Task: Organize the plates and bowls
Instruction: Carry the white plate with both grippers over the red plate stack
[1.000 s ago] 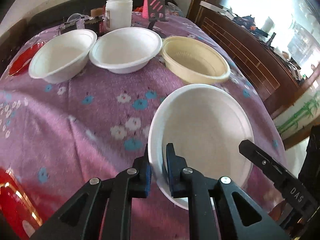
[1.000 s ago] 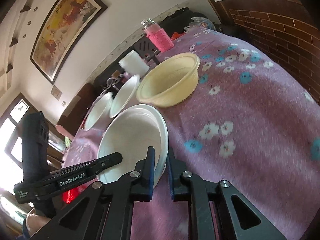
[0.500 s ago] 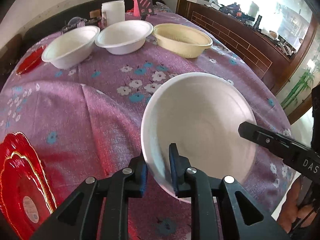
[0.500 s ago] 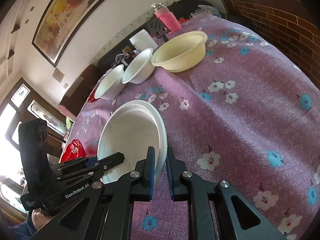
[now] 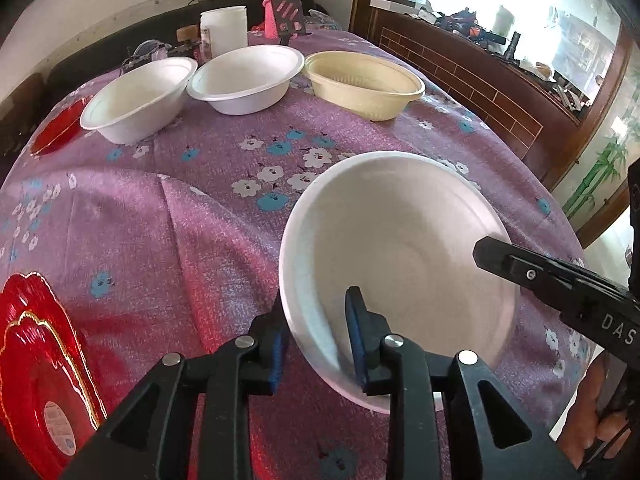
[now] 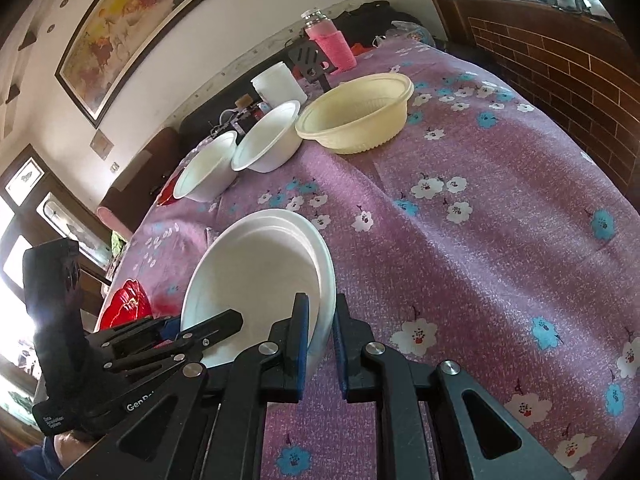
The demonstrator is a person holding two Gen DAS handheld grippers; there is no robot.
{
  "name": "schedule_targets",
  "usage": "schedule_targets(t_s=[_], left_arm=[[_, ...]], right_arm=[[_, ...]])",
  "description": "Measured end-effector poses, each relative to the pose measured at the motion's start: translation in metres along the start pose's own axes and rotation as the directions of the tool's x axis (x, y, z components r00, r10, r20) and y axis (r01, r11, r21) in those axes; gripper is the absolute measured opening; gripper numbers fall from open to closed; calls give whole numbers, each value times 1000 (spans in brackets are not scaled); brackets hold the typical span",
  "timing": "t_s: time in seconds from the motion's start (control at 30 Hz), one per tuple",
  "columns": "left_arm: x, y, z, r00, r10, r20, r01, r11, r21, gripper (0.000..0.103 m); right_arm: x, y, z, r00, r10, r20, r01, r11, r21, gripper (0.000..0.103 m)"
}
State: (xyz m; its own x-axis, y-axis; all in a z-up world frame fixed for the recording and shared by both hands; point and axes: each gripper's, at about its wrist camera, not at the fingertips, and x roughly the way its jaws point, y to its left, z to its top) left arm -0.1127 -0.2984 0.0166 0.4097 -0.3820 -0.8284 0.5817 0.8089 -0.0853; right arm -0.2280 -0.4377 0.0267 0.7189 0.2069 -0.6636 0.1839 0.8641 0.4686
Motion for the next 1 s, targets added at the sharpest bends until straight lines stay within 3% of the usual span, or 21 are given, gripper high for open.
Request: schedule_targets(t_s=[0.23, 0.7, 0.87, 1.0], left_arm=[[-5, -5, -2, 1000, 6, 23, -7, 999, 34, 26], [-7, 10, -7, 1000, -13, 11, 14, 1000, -10, 26], [-5, 14, -5, 1000, -8, 16, 9, 999, -33, 40], [-4, 14, -4, 1000, 7, 26, -7, 1000, -26, 40]], right_arm=[[-6, 3, -1, 1000, -9, 11, 9, 1000, 0, 11], [-3, 9, -4, 999, -34, -8, 34, 999, -5, 12], [-1, 16, -3, 997, -72, -8, 72, 997, -40, 12], [1, 19, -1, 994, -106, -10, 105, 993, -62, 12]])
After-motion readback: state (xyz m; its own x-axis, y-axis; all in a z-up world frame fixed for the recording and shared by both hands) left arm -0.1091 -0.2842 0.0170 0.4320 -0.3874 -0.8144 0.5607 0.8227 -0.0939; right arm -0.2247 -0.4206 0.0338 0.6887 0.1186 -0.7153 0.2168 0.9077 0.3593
